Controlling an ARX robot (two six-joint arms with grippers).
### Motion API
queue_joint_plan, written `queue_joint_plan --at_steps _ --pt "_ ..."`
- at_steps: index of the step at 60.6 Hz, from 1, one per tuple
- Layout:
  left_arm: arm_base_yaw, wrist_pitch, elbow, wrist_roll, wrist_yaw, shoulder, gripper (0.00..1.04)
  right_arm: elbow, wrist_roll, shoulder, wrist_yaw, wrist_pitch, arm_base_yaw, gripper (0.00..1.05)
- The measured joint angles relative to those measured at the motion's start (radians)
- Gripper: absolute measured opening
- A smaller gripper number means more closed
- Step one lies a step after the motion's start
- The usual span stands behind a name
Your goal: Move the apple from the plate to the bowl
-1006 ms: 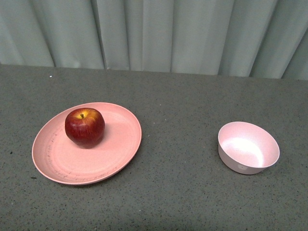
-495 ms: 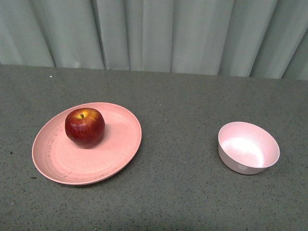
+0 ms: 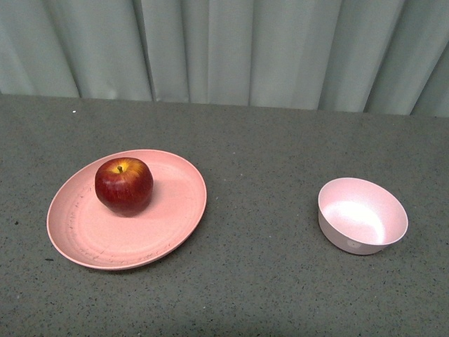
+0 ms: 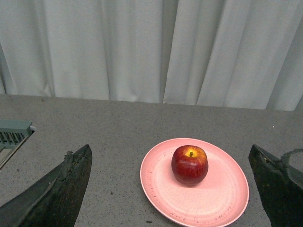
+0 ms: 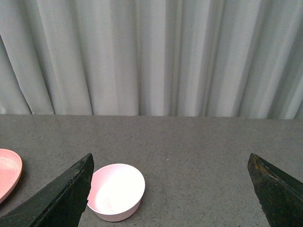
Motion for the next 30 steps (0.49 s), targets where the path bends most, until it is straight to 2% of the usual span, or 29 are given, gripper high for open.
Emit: queue_joint_plan --at_steps 30 --pt "0.000 0.000 0.000 0.000 0.000 0.000 0.98 0.000 0.000 0.000 0.000 0.000 0.000 0.95"
